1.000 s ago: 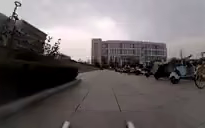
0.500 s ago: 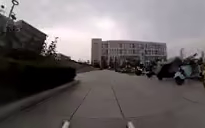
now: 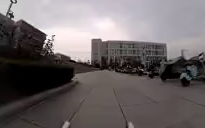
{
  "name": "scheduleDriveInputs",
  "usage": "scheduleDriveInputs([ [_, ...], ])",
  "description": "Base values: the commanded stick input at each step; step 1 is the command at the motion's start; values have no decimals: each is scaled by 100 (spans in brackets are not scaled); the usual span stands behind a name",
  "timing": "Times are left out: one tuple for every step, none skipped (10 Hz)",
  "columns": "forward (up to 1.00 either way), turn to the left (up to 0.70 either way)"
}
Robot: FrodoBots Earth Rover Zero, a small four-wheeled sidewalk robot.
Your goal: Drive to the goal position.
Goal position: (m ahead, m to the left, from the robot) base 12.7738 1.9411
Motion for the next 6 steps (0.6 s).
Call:
scheduleDriveInputs([
  [60,0],
  [60,0],
  [60,0],
  [60,0],
  [60,0],
  [60,0],
])
